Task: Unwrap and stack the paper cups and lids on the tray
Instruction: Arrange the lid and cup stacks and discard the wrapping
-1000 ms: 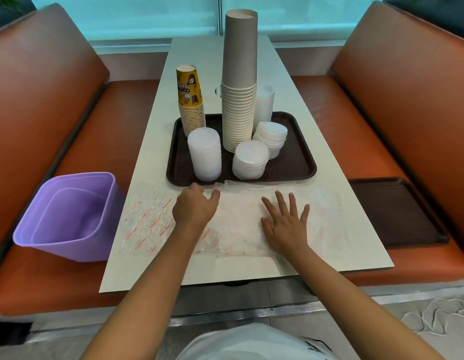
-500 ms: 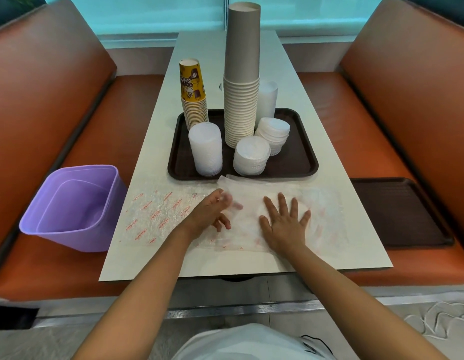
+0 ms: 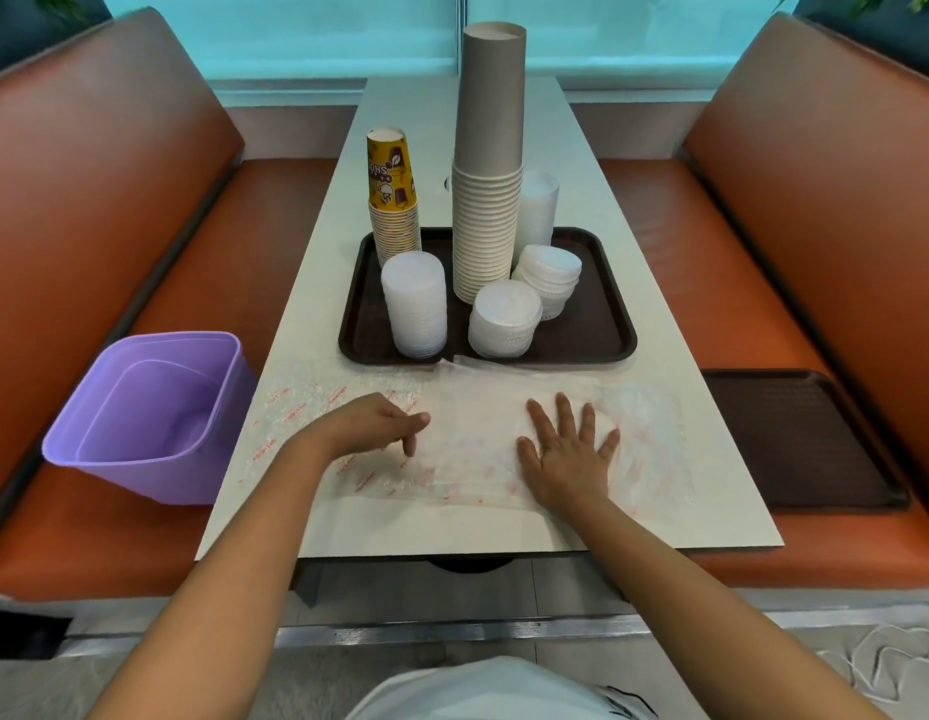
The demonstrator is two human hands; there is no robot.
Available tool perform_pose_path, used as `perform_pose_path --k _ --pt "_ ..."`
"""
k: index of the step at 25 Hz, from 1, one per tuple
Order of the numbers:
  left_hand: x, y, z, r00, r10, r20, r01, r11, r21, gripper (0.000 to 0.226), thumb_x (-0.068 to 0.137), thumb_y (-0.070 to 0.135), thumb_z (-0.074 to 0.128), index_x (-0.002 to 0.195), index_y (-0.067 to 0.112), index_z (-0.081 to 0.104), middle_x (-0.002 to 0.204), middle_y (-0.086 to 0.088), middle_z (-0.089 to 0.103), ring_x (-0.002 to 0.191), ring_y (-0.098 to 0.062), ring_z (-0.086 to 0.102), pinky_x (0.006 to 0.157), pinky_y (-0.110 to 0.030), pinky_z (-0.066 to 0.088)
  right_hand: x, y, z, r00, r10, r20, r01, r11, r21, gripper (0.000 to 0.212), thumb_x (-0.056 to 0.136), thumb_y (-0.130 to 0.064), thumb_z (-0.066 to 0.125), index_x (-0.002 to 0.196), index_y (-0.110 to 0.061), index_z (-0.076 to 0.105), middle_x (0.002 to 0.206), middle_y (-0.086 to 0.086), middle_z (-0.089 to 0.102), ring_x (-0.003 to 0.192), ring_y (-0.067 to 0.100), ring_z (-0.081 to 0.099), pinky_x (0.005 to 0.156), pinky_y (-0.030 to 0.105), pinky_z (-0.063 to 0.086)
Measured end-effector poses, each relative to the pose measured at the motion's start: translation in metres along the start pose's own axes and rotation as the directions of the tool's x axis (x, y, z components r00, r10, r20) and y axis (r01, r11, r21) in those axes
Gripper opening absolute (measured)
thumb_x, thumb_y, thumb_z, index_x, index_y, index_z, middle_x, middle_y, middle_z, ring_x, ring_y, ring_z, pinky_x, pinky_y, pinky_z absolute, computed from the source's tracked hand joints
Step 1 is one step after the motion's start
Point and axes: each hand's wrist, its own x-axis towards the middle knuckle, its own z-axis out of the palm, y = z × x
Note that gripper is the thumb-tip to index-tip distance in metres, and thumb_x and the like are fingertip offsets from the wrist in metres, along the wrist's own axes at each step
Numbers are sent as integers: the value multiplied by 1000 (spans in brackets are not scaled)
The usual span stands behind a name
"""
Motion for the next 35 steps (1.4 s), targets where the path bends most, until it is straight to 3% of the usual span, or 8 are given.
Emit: perform_pose_path --k 5,10,14,19,22,25,30,35 --pt "11 16 31 979 176 -103 -192 624 -757 32 81 41 65 98 15 60 92 3 71 81 -12 63 70 -27 51 0 1 -1 1000 -3 15 4 1000 -14 57 97 -55 15 150 -40 -4 159 -3 -13 145 30 -15 111 59 -10" --pt "13 20 53 980 148 132 -98 939 -329 64 85 27 69 138 23 33 107 1 60 91 -13 58 67 -21 46 -1 0 -2 1000 -2 10 2 1000 -2 57 97 -55 15 149 -40 -4 159 -3 -13 145 29 -15 111 59 -11" --pt "7 7 35 996 70 49 -57 972 -229 60 84 10 68 137 21 43 77 1 56 63 -8 50 56 -15 43 0 0 -1 1000 -1 9 1 1000 6 57 97 -54 16 150 -41 -3 160 -4 -13 145 29 -15 111 59 -10" --pt "-10 1 -16 966 -212 -147 252 900 356 43 88 17 62 130 20 54 121 -5 56 101 -22 58 78 -24 48 -1 0 -1 1000 -1 16 1 1000 -1 57 97 -54 15 150 -40 -4 159 -3 -14 145 29 -16 111 59 -10" --pt "-8 43 17 833 169 -526 -67 976 206 37 90 12 54 127 16 55 123 -8 57 109 -26 56 90 -33 46 -3 -1 0 1000 2 26 -2 1000 -13 58 97 -55 14 149 -40 -5 159 -3 -15 145 30 -16 111 59 -10" --pt "8 81 81 839 447 -311 -358 883 305 44 94 9 43 136 21 46 139 -4 46 126 -21 44 107 -39 33 -2 -1 -2 999 0 35 0 1000 -15 56 98 -53 11 150 -39 -5 159 -2 -15 145 29 -16 111 59 -9" --pt "42 12 102 972 170 -161 -51 825 563 53 100 46 21 149 38 4 159 6 -5 146 -22 -8 113 -58 -6 -6 9 -4 999 -45 13 43 996 84 64 87 -51 -4 149 -42 2 160 -6 -9 146 24 -12 113 55 -8" --pt "39 -16 75 971 129 -200 4 830 557 95 69 86 -3 150 35 0 158 7 -13 146 -17 -12 110 -59 -9 4 31 -7 994 107 -33 -102 988 112 50 100 -47 15 149 -42 7 160 -3 -5 147 26 -9 114 54 -7"
